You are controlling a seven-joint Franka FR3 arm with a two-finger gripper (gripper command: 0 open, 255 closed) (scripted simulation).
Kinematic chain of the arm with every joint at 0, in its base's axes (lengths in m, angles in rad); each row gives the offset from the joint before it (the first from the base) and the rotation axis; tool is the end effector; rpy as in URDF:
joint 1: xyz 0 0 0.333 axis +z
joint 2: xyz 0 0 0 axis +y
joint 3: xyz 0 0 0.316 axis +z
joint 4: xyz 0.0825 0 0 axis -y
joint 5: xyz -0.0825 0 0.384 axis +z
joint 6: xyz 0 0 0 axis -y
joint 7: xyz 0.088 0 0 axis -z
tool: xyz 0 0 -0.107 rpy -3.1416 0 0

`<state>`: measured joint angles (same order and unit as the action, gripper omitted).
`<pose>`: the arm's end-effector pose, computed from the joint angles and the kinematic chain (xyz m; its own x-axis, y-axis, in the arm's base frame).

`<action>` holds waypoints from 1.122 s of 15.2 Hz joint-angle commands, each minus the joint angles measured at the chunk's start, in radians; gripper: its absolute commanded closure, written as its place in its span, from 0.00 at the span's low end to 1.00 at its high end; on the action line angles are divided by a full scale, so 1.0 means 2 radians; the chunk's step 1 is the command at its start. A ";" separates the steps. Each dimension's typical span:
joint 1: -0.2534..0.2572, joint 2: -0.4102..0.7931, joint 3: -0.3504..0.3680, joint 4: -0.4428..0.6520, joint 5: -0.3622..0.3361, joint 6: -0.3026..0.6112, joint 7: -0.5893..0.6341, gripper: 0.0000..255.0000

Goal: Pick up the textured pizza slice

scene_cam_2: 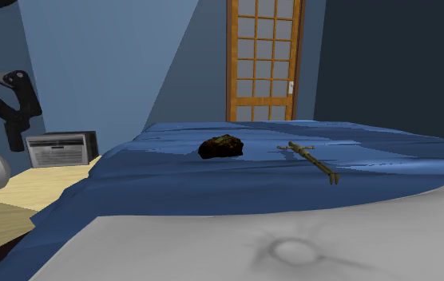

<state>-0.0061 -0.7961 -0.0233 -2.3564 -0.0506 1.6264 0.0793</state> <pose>0.3096 -0.0165 0.5985 0.9927 -0.0997 0.0684 -0.1019 -0.9944 0.0286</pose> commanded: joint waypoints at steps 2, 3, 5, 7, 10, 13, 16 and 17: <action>0.007 0.013 0.005 0.005 0.003 0.008 -0.004 0.00; 0.014 0.026 0.010 0.011 0.007 0.016 -0.008 0.00; 0.028 0.052 0.019 0.023 0.013 0.031 -0.016 0.00; 0.042 0.077 0.029 0.036 0.018 0.044 -0.024 0.00; 0.060 0.115 0.045 0.058 0.025 0.062 -0.036 0.00; 0.078 0.152 0.061 0.082 0.030 0.077 -0.048 0.00; 0.094 0.189 0.078 0.107 0.033 0.090 -0.059 0.00; 0.099 0.201 0.084 0.115 0.033 0.094 -0.063 0.00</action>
<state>0.1811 -0.4201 0.1313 -2.1424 0.0137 1.8051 -0.0394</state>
